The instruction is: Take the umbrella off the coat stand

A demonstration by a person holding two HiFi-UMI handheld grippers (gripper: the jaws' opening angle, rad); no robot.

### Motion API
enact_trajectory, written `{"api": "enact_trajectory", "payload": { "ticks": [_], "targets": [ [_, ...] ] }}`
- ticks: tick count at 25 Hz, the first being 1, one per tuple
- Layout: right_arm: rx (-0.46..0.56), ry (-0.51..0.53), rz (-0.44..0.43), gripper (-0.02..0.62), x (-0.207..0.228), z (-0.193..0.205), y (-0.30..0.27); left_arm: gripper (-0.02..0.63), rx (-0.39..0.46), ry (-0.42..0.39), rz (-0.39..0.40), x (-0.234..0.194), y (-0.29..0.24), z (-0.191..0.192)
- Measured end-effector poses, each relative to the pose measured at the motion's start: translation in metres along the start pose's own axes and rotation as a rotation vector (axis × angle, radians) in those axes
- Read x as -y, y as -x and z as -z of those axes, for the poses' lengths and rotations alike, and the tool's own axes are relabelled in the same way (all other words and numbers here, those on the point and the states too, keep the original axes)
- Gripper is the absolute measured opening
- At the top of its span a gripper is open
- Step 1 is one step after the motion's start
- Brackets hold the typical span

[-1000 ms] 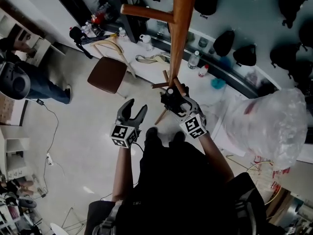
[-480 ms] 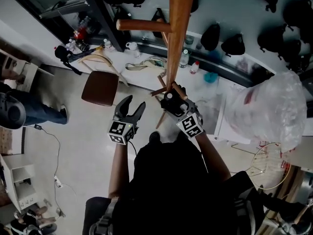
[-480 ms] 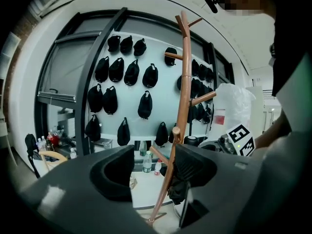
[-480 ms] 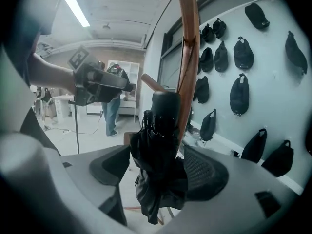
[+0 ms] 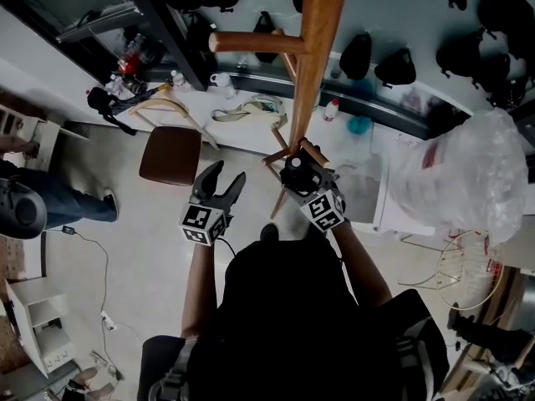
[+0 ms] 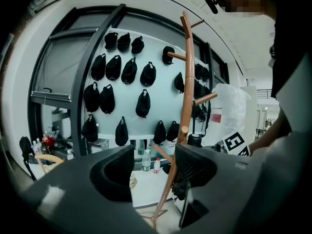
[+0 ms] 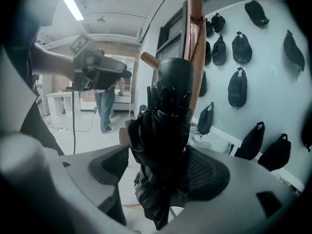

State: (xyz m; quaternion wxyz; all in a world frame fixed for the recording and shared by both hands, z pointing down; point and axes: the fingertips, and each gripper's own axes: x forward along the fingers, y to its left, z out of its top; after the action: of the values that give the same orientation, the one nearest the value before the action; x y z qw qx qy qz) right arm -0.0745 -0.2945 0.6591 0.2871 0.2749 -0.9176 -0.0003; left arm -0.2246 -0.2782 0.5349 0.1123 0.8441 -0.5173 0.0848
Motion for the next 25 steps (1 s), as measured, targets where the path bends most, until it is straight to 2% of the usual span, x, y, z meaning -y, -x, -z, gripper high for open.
{"api": "enact_trajectory", "payload": {
  "ticks": [4,7,12,17,25],
  "targets": [
    [0.006,-0.020,0.023,0.357,0.003,0.003,-0.006,0.262,-0.011,-0.016,0.015,-0.002,0.003,0.003],
    [0.030,-0.048,0.057,0.313,0.008,0.002,-0.008,0.262,-0.023,-0.023,0.021,-0.004,0.008,0.004],
    [0.030,-0.055,0.096,0.313,0.011,0.002,-0.016,0.262,-0.039,-0.030,0.015,-0.010,0.018,0.010],
    [0.060,-0.110,0.101,0.297,0.015,0.001,-0.025,0.262,-0.052,-0.037,0.020,-0.011,0.026,0.012],
    [0.088,-0.136,0.098,0.245,0.014,-0.007,-0.022,0.262,-0.062,-0.053,0.063,-0.010,0.030,0.015]
  ]
}}
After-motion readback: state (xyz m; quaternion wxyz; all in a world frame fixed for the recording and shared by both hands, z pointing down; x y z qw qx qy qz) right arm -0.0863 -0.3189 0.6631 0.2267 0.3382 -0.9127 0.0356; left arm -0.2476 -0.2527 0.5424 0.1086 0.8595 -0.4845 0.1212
